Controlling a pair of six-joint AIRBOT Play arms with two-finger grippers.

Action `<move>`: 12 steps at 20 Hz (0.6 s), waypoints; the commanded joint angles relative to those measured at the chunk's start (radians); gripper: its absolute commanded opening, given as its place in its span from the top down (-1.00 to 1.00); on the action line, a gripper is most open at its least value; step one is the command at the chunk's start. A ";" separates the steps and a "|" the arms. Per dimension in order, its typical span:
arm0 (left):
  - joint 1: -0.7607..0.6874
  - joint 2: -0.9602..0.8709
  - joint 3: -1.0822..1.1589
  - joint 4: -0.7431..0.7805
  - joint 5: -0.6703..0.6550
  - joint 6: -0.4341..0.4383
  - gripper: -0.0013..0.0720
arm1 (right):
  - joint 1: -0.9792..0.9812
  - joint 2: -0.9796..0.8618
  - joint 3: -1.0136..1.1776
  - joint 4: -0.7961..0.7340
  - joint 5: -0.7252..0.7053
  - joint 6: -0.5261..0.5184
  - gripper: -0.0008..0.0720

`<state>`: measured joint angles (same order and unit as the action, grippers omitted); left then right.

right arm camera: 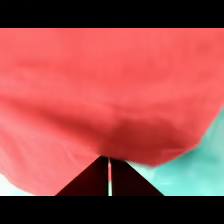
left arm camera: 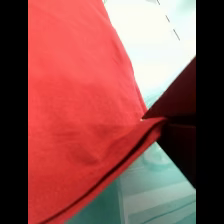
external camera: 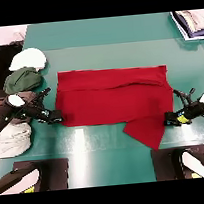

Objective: Fold the shirts.

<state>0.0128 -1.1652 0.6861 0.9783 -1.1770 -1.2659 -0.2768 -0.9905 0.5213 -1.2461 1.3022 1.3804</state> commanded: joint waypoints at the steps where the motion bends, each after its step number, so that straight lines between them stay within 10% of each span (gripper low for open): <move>1: -0.001 0.001 0.016 0.014 -0.043 0.011 0.91 | 0.031 0.037 0.064 -0.044 0.071 0.001 0.94; 12: -0.001 0.292 0.029 0.003 -0.338 -0.095 0.91 | -0.011 0.400 0.207 -0.213 0.338 0.010 0.94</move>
<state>0.0120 -0.9184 0.7116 0.9871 -1.4361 -1.3235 -0.2985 -0.6586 0.7055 -1.4414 1.6169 1.3884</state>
